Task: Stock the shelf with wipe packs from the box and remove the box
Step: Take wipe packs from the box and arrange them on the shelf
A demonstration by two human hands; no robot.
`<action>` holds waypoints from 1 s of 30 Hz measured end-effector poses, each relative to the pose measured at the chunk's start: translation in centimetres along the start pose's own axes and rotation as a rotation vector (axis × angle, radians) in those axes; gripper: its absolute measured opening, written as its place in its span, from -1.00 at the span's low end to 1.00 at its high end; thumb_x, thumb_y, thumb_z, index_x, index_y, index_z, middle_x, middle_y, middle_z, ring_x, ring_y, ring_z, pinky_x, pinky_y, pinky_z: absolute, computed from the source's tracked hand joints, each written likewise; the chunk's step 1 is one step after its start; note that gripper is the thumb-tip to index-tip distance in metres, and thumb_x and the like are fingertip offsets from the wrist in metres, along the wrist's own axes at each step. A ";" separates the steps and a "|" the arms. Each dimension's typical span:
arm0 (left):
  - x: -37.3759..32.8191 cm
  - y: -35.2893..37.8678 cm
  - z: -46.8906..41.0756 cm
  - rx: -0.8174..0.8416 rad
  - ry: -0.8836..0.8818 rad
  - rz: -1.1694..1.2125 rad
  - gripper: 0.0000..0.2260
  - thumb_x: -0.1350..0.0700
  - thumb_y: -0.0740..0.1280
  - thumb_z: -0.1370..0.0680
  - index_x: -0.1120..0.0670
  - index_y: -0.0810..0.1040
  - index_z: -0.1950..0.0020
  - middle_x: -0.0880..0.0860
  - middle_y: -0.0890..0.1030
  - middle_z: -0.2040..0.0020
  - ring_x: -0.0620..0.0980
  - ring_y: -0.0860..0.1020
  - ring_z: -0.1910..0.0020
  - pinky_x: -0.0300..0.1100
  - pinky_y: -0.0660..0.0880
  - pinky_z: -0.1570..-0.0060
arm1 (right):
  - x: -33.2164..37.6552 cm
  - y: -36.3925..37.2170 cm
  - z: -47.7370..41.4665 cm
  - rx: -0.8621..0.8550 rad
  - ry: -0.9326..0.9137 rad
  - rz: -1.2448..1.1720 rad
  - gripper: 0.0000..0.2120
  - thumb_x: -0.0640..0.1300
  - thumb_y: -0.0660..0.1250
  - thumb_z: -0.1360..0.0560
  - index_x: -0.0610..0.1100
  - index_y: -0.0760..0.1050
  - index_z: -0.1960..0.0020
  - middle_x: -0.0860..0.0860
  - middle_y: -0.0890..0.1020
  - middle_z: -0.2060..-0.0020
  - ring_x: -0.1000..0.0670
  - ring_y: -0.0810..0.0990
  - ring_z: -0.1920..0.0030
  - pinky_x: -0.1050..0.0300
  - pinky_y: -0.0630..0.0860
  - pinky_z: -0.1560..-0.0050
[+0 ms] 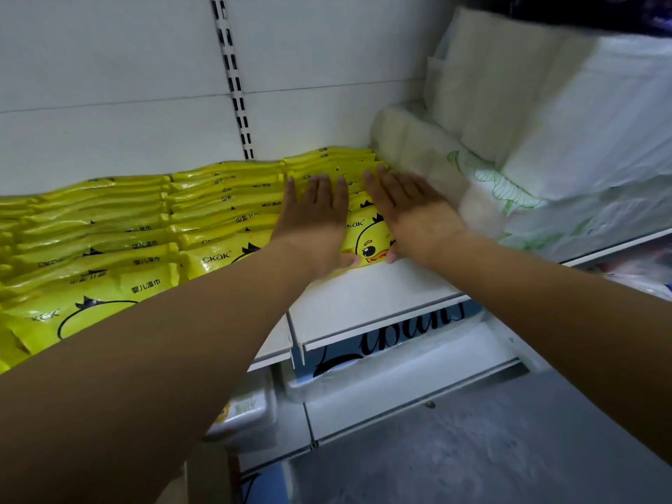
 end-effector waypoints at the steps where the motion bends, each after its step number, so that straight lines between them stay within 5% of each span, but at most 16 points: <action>1: 0.1 0.1 -0.3 0.009 0.005 -0.017 0.10 -0.44 0.30 -0.45 0.23 -0.15 -0.64 0.28 0.03 -0.64 0.19 0.03 -0.64 0.33 -0.04 -0.55 | -0.1 0.5 -0.2 -0.023 0.003 -0.005 0.45 0.13 0.72 0.15 -0.26 0.14 -0.59 -0.33 0.32 -0.49 -0.32 0.47 -0.39 -0.21 0.36 -0.41; 5: 0.2 0.1 -0.7 0.017 0.003 -0.041 0.09 -0.45 0.29 -0.45 0.22 -0.13 -0.64 0.27 0.01 -0.65 0.18 0.01 -0.64 0.34 -0.03 -0.54 | -0.2 0.7 -0.2 -0.030 0.007 -0.024 0.45 0.14 0.71 0.21 -0.26 0.21 -0.57 -0.33 0.40 -0.45 -0.31 0.52 -0.33 -0.21 0.42 -0.37; 10: 0.7 -0.5 0.3 0.018 0.058 -0.061 0.11 -0.44 0.36 -0.40 0.18 -0.08 -0.65 0.23 -0.01 -0.66 0.21 0.02 -0.64 0.36 -0.07 -0.53 | -0.6 -1.2 0.1 0.146 -0.020 -0.018 0.41 0.11 0.67 -0.21 -0.10 -0.34 -0.62 -0.17 -0.06 -0.63 -0.16 0.10 -0.60 -0.09 0.07 -0.56; 19: 0.3 -1.9 2.5 -0.021 0.032 -0.053 0.14 -0.41 0.40 -0.40 0.25 -0.07 -0.64 0.23 -0.01 -0.66 0.18 0.03 -0.65 0.34 -0.07 -0.54 | 1.7 -3.3 1.1 0.181 0.093 0.013 0.21 -0.08 0.57 -0.39 -0.11 -0.34 -0.62 -0.18 -0.10 -0.63 -0.17 0.05 -0.60 -0.16 0.05 -0.57; 23: 1.9 -2.9 6.7 -0.071 -0.023 0.065 0.05 -0.41 0.35 -0.45 0.20 -0.04 -0.64 0.19 -0.03 -0.67 0.12 -0.03 -0.66 0.20 -0.10 -0.59 | 3.3 -4.8 2.7 0.189 0.083 -0.031 0.33 0.07 0.61 -0.32 -0.13 -0.39 -0.60 -0.15 -0.15 -0.63 -0.15 -0.03 -0.63 -0.17 0.02 -0.59; 30: 10.4 -3.5 18.1 -0.070 -0.169 0.074 0.02 -0.42 0.30 -0.46 0.21 0.01 -0.64 0.19 -0.01 -0.67 0.14 -0.01 -0.65 0.25 -0.05 -0.58 | 10.8 -9.4 5.3 0.085 -0.072 -0.200 0.16 0.36 0.38 -0.42 -0.21 -0.23 -0.62 -0.14 -0.17 -0.63 -0.14 -0.12 -0.63 -0.19 -0.11 -0.60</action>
Point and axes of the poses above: each hand's wrist, its own z-axis away from the middle knuckle, its own y-axis out of the palm, x = y × z, the point moved 2 cm from there along -z, towards the middle knuckle
